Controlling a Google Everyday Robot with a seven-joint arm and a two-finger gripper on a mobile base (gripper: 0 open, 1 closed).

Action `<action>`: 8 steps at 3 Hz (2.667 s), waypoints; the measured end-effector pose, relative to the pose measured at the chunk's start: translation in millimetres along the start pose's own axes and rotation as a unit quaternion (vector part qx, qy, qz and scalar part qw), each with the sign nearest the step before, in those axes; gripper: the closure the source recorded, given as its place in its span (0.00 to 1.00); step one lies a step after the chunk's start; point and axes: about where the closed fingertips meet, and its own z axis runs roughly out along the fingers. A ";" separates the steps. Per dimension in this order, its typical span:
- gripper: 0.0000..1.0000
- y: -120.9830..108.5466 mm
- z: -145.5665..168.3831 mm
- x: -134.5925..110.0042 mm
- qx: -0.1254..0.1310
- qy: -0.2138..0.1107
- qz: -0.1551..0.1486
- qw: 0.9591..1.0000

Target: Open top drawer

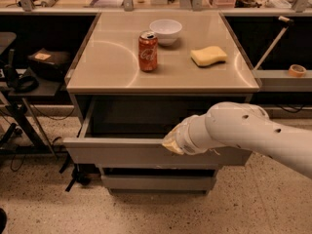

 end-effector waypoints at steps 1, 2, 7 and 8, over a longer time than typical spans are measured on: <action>0.12 0.0 0.0 0.0 0.000 0.000 0.000 1.000; 0.00 0.0 0.0 0.0 0.000 0.000 0.000 1.000; 0.17 -73.1 -4.8 72.7 0.037 0.035 0.012 0.999; 0.41 -73.1 -4.8 72.7 0.037 0.035 0.012 0.999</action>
Offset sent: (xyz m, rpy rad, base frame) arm 0.0000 0.0000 0.0000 0.0000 0.0000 0.0000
